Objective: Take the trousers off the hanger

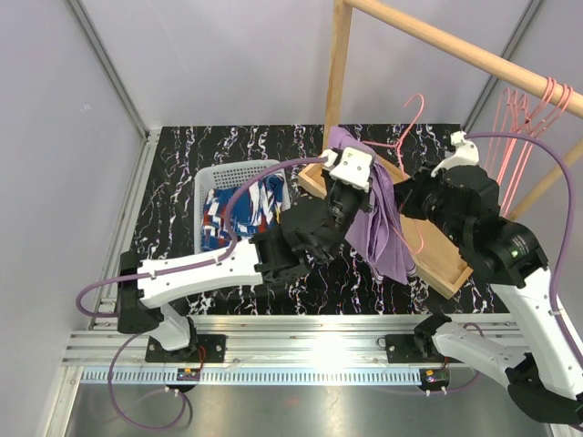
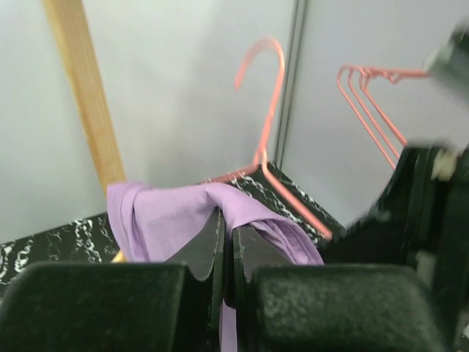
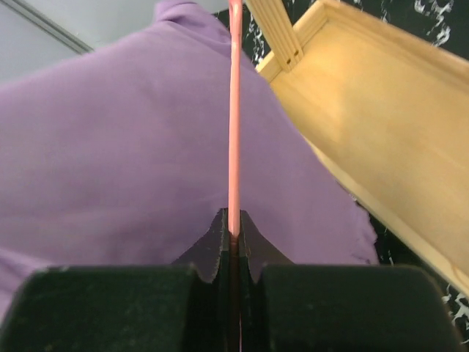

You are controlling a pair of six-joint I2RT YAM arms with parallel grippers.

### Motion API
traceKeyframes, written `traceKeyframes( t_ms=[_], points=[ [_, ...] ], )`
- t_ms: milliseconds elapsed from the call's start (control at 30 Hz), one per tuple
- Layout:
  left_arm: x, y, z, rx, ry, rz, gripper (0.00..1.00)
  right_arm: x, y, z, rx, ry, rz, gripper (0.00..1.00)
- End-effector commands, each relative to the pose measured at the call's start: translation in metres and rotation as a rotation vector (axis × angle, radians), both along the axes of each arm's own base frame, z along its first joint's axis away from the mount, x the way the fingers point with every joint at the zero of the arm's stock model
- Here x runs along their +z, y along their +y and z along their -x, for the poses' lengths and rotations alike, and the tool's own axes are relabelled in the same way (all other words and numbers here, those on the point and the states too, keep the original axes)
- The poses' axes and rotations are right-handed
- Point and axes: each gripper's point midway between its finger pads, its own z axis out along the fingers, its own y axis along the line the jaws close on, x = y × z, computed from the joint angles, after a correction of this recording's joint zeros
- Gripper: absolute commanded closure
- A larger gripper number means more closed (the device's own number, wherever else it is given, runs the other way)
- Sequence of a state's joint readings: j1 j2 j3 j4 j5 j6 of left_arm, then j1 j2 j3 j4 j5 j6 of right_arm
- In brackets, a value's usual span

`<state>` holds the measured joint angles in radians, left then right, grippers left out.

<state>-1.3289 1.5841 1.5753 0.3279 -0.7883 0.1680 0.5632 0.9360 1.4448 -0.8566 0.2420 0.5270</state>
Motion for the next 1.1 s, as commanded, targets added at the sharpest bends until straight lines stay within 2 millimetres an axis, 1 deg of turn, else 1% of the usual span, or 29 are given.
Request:
traceKeyframes(
  t_ms=[0, 33, 67, 133, 167, 233, 267, 300, 333, 367, 433, 500, 567, 600, 633, 700, 733, 767, 800, 833, 867, 900, 933, 967, 1000, 1033, 1067],
  points=[
    [0.095, 0.061, 0.007, 0.060, -0.087, 0.260, 1.00, 0.015, 0.007, 0.002, 0.013, -0.056, -0.093, 1.00],
    [0.105, 0.068, 0.009, 0.064, -0.094, 0.278, 1.00, 0.012, 0.006, 0.004, 0.014, -0.051, -0.090, 1.00],
    [0.111, 0.075, 0.009, 0.074, -0.100, 0.282, 1.00, 0.005, 0.005, 0.004, 0.011, -0.036, -0.078, 1.00],
    [0.127, 0.093, 0.011, 0.107, -0.119, 0.285, 1.00, -0.001, 0.003, 0.006, 0.010, -0.026, -0.058, 1.00],
    [0.140, 0.104, 0.012, 0.123, -0.130, 0.306, 1.00, -0.008, 0.002, 0.006, 0.007, -0.014, -0.048, 1.00],
    [0.160, 0.128, 0.014, 0.165, -0.160, 0.313, 1.00, -0.018, -0.001, 0.009, 0.005, 0.002, -0.035, 1.00],
    [0.167, 0.137, 0.015, 0.177, -0.172, 0.320, 1.00, -0.021, -0.002, 0.010, 0.004, 0.004, -0.033, 1.00],
    [0.174, 0.150, 0.016, 0.202, -0.185, 0.314, 1.00, -0.023, -0.001, 0.011, 0.006, 0.007, -0.037, 1.00],
    [0.179, 0.158, 0.016, 0.211, -0.193, 0.321, 1.00, -0.025, -0.002, 0.013, 0.008, 0.006, -0.043, 1.00],
    [0.184, 0.164, 0.017, 0.219, -0.200, 0.328, 1.00, -0.031, 0.000, 0.013, 0.017, 0.019, -0.040, 1.00],
    [0.196, 0.183, 0.018, 0.245, -0.219, 0.340, 1.00, -0.035, 0.003, 0.014, 0.027, 0.026, -0.050, 1.00],
    [0.204, 0.198, 0.019, 0.276, -0.242, 0.331, 1.00, -0.042, 0.005, 0.014, 0.035, 0.041, -0.041, 1.00],
    [0.210, 0.214, 0.022, 0.306, -0.254, 0.339, 1.00, -0.045, 0.002, 0.013, 0.028, 0.040, -0.027, 1.00],
    [0.211, 0.221, 0.022, 0.331, -0.266, 0.311, 1.00, -0.045, 0.001, 0.014, 0.027, 0.035, -0.019, 1.00],
    [0.210, 0.227, 0.021, 0.347, -0.268, 0.300, 1.00, -0.045, -0.001, 0.014, 0.021, 0.034, -0.013, 1.00],
    [0.210, 0.241, 0.022, 0.380, -0.278, 0.258, 1.00, -0.037, -0.005, 0.015, 0.018, 0.016, -0.002, 1.00],
    [0.202, 0.242, 0.019, 0.396, -0.273, 0.222, 1.00, -0.031, -0.007, 0.017, 0.013, 0.009, 0.004, 1.00],
    [0.198, 0.247, 0.018, 0.411, -0.269, 0.206, 1.00, -0.027, -0.009, 0.018, 0.013, 0.001, 0.008, 1.00],
    [0.195, 0.265, 0.020, 0.439, -0.262, 0.195, 1.00, -0.026, -0.012, 0.020, 0.013, 0.001, 0.023, 1.00],
    [0.180, 0.261, 0.017, 0.450, -0.253, 0.141, 1.00, -0.018, -0.014, 0.022, 0.009, -0.016, 0.021, 1.00],
    [0.172, 0.267, 0.017, 0.462, -0.245, 0.124, 1.00, -0.015, -0.018, 0.022, -0.001, -0.023, 0.027, 1.00],
    [0.166, 0.288, 0.021, 0.497, -0.222, 0.129, 1.00, -0.013, -0.020, 0.024, -0.001, -0.031, 0.035, 1.00],
    [0.148, 0.289, 0.019, 0.511, -0.205, 0.098, 1.00, -0.008, -0.022, 0.025, -0.005, -0.040, 0.034, 1.00],
    [0.140, 0.295, 0.020, 0.523, -0.189, 0.087, 1.00, -0.005, -0.023, 0.026, -0.007, -0.049, 0.037, 1.00],
    [0.133, 0.316, 0.025, 0.543, -0.158, 0.110, 1.00, -0.004, -0.025, 0.027, -0.009, -0.049, 0.046, 1.00],
    [0.121, 0.317, 0.024, 0.548, -0.142, 0.079, 1.00, -0.001, -0.027, 0.027, -0.014, -0.056, 0.048, 1.00],
    [0.104, 0.313, 0.022, 0.554, -0.125, 0.031, 1.00, 0.000, -0.028, 0.028, -0.014, -0.059, 0.051, 1.00]
  ],
)
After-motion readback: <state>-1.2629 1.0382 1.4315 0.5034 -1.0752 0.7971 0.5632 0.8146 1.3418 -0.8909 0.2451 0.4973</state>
